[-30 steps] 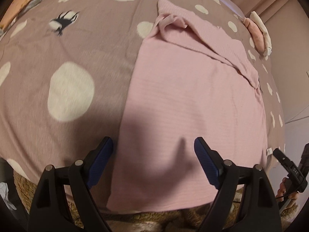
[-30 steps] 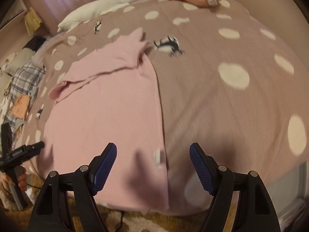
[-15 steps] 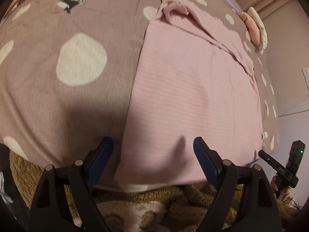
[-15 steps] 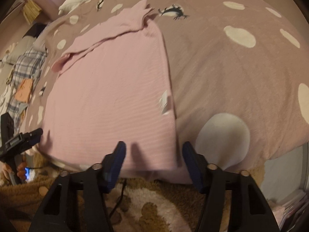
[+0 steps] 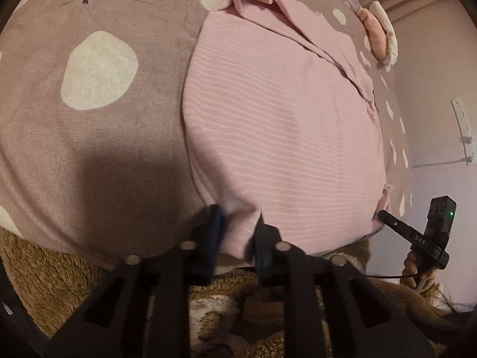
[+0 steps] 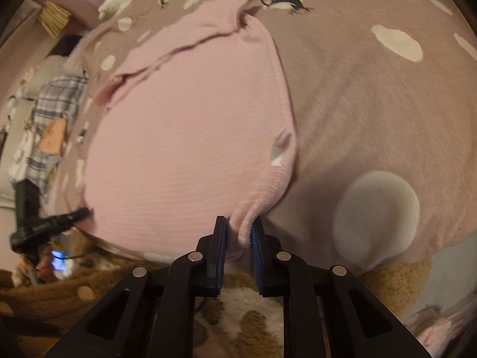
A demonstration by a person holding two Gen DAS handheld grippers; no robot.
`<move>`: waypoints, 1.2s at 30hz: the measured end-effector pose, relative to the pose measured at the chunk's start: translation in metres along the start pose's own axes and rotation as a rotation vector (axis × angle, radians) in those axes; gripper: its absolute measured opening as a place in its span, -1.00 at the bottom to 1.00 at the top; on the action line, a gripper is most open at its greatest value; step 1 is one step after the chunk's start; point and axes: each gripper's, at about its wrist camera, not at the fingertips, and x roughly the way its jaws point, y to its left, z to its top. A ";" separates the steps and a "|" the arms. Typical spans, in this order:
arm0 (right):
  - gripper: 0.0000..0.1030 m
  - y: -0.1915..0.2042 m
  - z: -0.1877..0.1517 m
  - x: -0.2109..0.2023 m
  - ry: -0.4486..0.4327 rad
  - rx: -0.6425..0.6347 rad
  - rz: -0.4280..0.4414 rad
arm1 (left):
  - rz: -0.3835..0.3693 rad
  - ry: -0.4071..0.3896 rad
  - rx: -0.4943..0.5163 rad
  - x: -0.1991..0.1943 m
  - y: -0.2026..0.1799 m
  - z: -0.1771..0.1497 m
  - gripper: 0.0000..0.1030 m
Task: Fold small clothes
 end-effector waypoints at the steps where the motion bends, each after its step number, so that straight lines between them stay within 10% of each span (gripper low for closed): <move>1: -0.67 0.002 0.001 -0.001 -0.008 -0.002 0.011 | -0.009 -0.002 -0.008 -0.001 0.001 0.001 -0.78; 15: -0.69 0.016 0.071 -0.012 -0.187 0.041 0.092 | -0.176 -0.163 -0.074 -0.016 -0.017 0.064 -0.87; 36: -0.69 -0.016 0.099 -0.012 -0.307 0.122 -0.175 | 0.019 -0.315 -0.159 -0.039 0.019 0.109 -0.79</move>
